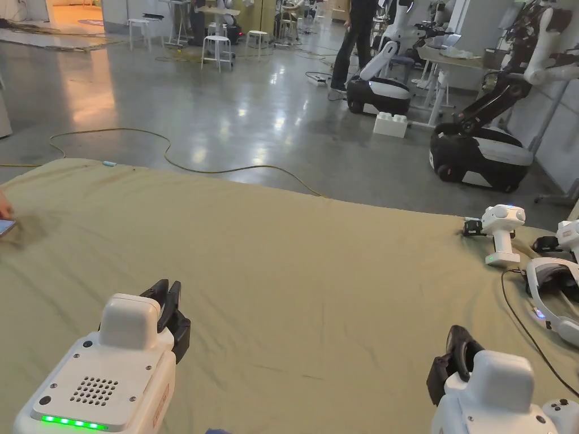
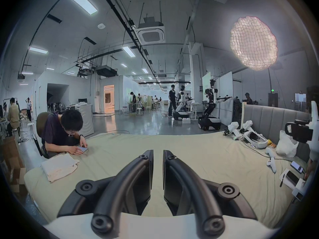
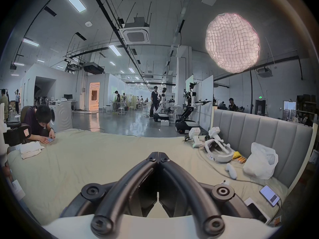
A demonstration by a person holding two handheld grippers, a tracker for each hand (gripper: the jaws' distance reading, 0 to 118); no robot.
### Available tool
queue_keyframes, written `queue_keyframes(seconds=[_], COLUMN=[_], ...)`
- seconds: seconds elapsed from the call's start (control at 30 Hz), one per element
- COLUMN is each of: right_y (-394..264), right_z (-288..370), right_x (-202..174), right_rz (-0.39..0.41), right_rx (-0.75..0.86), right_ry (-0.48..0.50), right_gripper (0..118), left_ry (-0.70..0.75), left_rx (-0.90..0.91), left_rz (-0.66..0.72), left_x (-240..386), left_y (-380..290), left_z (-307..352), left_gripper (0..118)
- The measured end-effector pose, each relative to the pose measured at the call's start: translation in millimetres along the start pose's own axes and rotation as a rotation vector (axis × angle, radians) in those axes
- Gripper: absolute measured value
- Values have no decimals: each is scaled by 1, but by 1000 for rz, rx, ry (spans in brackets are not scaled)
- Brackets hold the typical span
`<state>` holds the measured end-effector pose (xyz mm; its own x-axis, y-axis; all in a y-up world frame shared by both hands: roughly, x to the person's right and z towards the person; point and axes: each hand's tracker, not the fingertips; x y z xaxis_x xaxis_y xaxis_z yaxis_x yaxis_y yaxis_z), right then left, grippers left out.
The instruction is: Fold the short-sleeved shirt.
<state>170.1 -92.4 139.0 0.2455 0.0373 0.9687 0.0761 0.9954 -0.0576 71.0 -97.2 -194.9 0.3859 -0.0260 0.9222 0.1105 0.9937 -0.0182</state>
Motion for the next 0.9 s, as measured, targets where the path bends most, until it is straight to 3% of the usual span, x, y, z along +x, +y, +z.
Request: queue_keyframes(seconds=[0.2, 0.33, 0.4, 0.57, 0.7, 0.77, 0.83, 0.9], right_y=[-66, -117, -139, -177, -198, -206, -208, -207], right_z=[21, 36, 38, 27, 19, 16, 16, 18], right_x=[-54, -85, -95, -99, -103, -101, -99, -100], right_rz=[95, 86, 149, 163, 265, 245, 221, 235], right_rx=[-216, -371, -417, -478, -496, -518, -528, -516], right_ry=[200, 326, 303, 248, 189, 170, 172, 172], right_gripper=[0, 0, 0, 0, 0, 0, 0, 0], left_ry=[-7, -14, -18, -57, -117, -159, -218, -320], left_rx=[-64, -143, -193, -345, -480, -549, -615, -701], left_rz=[-13, 30, 49, 150, 268, 323, 379, 480], left_x=[-13, -27, -35, -56, -71, -76, -81, -86], left_y=[-13, -33, -44, -74, -100, -109, -118, -127], left_z=[14, 25, 30, 35, 28, 22, 13, 0], left_gripper=[13, 13, 13, 13, 13, 14, 25, 53])
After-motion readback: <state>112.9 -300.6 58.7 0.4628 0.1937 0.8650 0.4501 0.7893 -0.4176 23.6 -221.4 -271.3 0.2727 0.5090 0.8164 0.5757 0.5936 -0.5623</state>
